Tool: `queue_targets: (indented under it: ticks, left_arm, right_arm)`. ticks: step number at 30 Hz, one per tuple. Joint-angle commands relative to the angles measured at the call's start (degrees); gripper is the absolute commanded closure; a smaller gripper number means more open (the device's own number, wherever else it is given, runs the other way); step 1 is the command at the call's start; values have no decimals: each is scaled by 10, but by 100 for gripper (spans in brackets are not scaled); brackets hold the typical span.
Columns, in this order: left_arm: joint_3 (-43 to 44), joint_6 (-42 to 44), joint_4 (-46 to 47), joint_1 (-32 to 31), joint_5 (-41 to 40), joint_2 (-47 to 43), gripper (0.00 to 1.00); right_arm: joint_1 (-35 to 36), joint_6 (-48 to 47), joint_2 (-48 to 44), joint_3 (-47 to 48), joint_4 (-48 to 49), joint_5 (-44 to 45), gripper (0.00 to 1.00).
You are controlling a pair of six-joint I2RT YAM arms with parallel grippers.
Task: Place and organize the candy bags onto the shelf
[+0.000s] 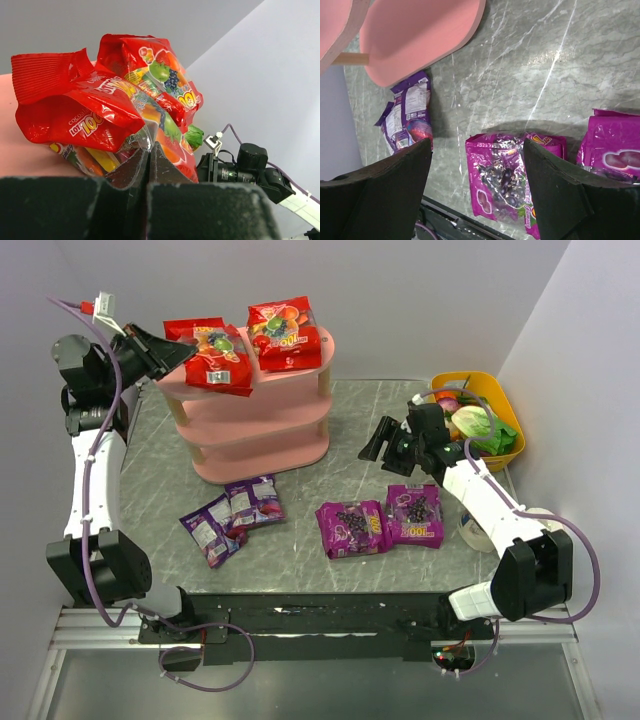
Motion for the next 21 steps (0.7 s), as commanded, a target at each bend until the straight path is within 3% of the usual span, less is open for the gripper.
queue_targets:
  ticks: [1, 5, 12, 21]
  left_arm:
    - [6, 30, -22, 0, -18, 0, 94]
    - [18, 44, -60, 0, -52, 13, 91]
    - [23, 84, -151, 1, -97, 26, 96]
    - [-26, 131, -171, 4, -101, -13, 93]
  right_arm:
    - [-4, 2, 7, 17, 16, -5, 20]
    - [-4, 4, 7, 16, 16, -4, 20]
    - [-5, 11, 1, 8, 18, -3, 19]
    - [-4, 16, -5, 4, 17, 2, 20]
